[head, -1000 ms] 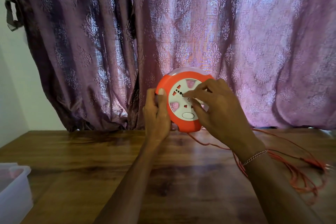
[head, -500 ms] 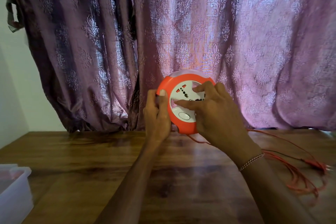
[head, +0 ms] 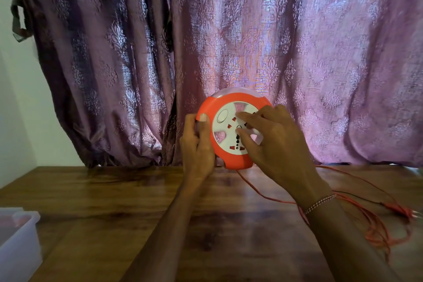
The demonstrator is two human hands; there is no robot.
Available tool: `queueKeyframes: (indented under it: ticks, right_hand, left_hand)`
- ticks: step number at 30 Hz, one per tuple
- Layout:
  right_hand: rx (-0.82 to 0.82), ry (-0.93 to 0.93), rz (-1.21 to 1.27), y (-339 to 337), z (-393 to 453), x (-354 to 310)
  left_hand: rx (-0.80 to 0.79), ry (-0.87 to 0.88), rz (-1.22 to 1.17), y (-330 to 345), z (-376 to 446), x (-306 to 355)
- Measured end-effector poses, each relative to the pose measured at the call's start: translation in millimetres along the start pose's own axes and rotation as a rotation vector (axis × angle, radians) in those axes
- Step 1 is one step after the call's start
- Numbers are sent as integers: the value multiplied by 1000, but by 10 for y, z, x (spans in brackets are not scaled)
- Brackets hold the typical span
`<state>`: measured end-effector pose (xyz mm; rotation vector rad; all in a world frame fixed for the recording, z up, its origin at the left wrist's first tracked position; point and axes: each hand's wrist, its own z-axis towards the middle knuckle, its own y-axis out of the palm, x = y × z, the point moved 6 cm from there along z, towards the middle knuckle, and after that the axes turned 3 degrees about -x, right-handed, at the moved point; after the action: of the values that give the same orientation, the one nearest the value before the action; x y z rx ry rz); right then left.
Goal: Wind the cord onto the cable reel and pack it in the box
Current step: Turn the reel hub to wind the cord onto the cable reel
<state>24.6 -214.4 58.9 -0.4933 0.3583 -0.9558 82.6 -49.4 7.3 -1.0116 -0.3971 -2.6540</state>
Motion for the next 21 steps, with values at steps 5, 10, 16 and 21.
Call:
queueKeyframes:
  ticks: [5, 10, 16, 21]
  right_hand:
    - [-201, -160, -20, 54, -2, -59]
    - [-195, -91, -80, 42, -11, -126]
    - [-107, -11, -148, 68, -48, -70]
    - [-42, 157, -131, 72, -41, -2]
  left_hand:
    - [-7, 8, -10, 2, 3, 3]
    - [5, 27, -19, -9, -2, 30]
    - [1, 28, -10, 0, -35, 61]
    - [2, 51, 25, 3, -52, 87]
